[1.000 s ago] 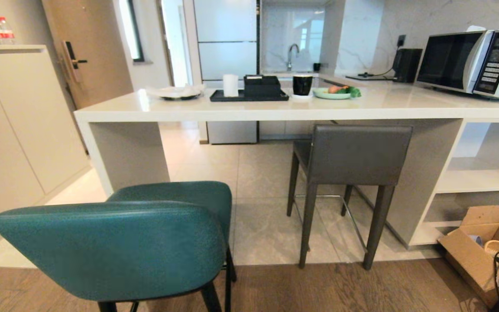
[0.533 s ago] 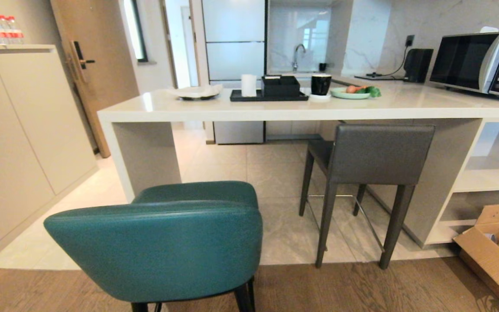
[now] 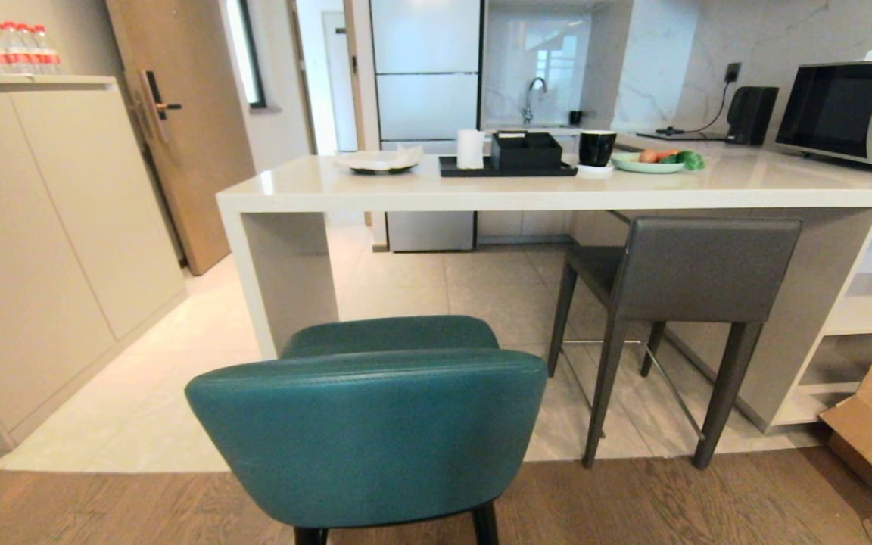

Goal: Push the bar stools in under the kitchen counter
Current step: Push the blue chair back under the dining table

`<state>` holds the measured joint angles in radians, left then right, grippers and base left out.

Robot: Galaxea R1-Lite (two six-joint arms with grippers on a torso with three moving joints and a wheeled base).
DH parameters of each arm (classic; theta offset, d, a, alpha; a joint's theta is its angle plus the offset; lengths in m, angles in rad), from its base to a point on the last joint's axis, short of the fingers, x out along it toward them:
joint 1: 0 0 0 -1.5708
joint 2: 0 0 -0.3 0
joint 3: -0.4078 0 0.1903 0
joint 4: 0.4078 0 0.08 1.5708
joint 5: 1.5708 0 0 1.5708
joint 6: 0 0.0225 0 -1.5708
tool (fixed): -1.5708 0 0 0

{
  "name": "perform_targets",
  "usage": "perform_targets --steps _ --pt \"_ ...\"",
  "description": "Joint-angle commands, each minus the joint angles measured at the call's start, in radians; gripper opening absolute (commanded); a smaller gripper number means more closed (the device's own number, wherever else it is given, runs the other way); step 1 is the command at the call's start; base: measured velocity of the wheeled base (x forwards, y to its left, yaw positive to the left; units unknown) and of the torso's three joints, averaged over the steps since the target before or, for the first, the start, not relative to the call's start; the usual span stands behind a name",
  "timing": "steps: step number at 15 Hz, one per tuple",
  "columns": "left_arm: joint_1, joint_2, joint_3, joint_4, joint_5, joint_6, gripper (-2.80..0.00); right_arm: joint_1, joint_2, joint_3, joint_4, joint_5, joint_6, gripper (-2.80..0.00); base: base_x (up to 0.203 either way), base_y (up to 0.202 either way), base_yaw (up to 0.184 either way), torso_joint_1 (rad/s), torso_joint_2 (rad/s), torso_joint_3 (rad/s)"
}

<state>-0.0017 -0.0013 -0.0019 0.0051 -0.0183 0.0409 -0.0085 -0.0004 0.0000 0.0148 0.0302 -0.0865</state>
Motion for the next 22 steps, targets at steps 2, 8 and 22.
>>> perform_targets --steps 2,8,22 --pt "0.000 0.001 0.000 -0.002 0.000 -0.001 -2.80 0.001 0.000 0.000 0.000 0.000 -0.001 -2.80 0.000 0.031 -0.001 0.001 0.00 0.001" --pt "0.000 0.000 -0.002 0.002 0.006 -0.013 -2.80 0.001 0.028 -0.035 0.015 -0.018 0.030 -2.80 0.000 0.000 0.000 0.000 0.00 0.000" --pt "0.020 1.379 -0.124 -0.977 0.010 -0.135 -2.80 0.250 1.625 -0.206 -1.324 -0.185 0.117 -2.80 0.000 0.000 0.000 0.000 0.00 0.000"
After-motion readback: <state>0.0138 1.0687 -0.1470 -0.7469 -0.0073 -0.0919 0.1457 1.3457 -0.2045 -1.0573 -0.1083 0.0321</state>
